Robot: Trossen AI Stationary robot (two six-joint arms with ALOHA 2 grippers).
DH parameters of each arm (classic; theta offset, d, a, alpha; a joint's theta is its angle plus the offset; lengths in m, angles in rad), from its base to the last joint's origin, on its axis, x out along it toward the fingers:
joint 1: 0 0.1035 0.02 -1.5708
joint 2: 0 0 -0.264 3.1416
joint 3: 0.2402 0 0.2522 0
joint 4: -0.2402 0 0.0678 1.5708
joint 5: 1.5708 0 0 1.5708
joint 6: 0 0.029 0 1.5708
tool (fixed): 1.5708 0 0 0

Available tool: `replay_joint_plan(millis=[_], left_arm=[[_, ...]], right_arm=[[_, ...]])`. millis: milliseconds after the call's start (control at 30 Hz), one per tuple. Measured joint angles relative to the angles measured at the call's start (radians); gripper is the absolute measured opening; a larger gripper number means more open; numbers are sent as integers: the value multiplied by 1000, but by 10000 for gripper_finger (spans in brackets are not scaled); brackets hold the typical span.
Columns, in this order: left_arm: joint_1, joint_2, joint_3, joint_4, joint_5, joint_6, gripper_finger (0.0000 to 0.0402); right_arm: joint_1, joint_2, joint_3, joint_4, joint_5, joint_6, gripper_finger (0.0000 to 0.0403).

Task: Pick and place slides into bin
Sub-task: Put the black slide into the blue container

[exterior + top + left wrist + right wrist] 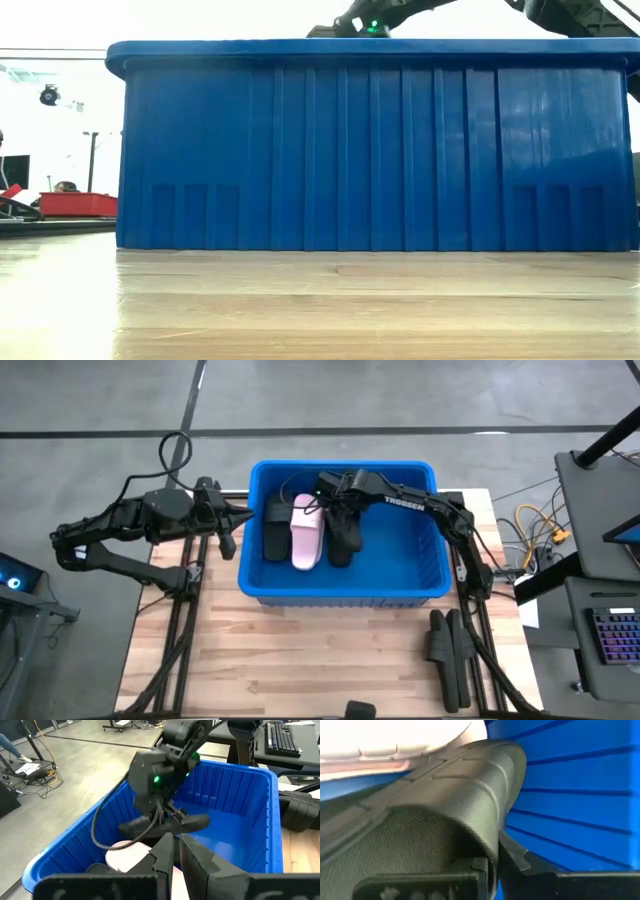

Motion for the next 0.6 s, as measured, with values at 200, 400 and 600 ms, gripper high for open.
replay_joint_plan(millis=[200, 400, 600], left_arm=[[0, -1, 0, 0, 0, 0, 17], [0, 1, 0, 0, 0, 1, 17], [0, 2, 0, 0, 0, 1, 17]], right_arm=[[4, -59, 0, -44, 46, 19, 12], [1, -77, 0, -80, 101, 32, 12], [12, -39, 0, -105, 124, 101, 12]])
